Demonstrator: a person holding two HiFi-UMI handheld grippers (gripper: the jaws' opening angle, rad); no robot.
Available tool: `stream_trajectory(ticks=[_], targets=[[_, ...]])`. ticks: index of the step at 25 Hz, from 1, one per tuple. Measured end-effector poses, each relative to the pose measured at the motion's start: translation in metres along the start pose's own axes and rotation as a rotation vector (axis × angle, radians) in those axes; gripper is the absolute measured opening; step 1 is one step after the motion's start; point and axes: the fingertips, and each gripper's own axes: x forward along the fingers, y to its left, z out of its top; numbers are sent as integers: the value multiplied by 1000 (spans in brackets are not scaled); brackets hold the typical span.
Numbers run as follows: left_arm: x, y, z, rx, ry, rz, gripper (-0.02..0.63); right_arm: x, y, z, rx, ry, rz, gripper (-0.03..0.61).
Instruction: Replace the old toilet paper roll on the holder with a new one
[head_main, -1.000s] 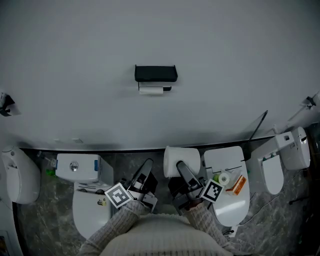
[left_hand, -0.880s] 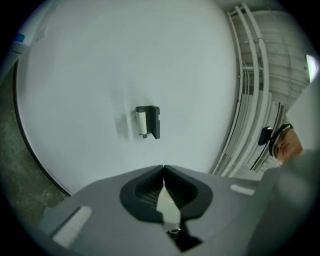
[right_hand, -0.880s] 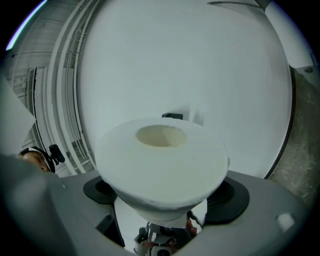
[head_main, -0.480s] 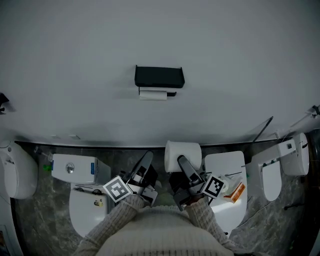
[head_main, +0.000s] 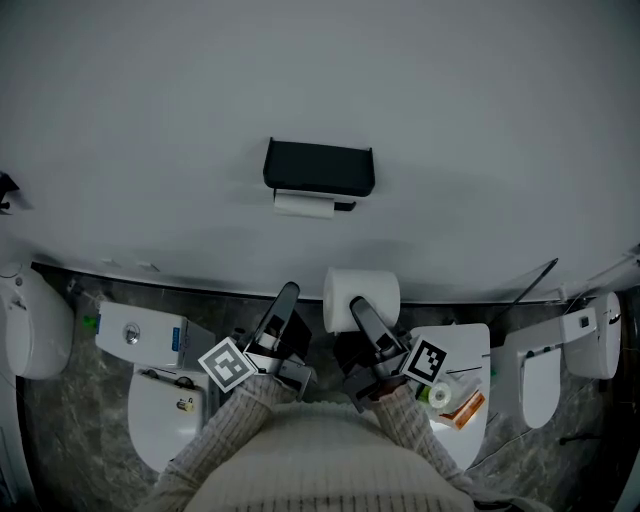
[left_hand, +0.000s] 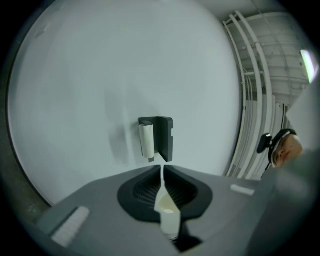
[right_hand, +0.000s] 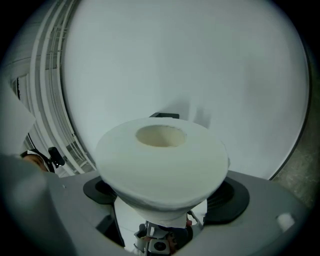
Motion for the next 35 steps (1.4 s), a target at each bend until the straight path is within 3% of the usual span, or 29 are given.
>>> stream_trajectory(ticks=[17, 28, 35], targets=[[45, 11, 20, -22, 38, -3, 18, 24, -10, 26, 12, -42, -6, 500], [67, 27, 25, -39, 82, 28, 177, 32, -22, 38, -7, -77, -14, 500], [90, 34, 36, -40, 73, 32, 217, 41, -27, 52, -3, -91, -16, 500]])
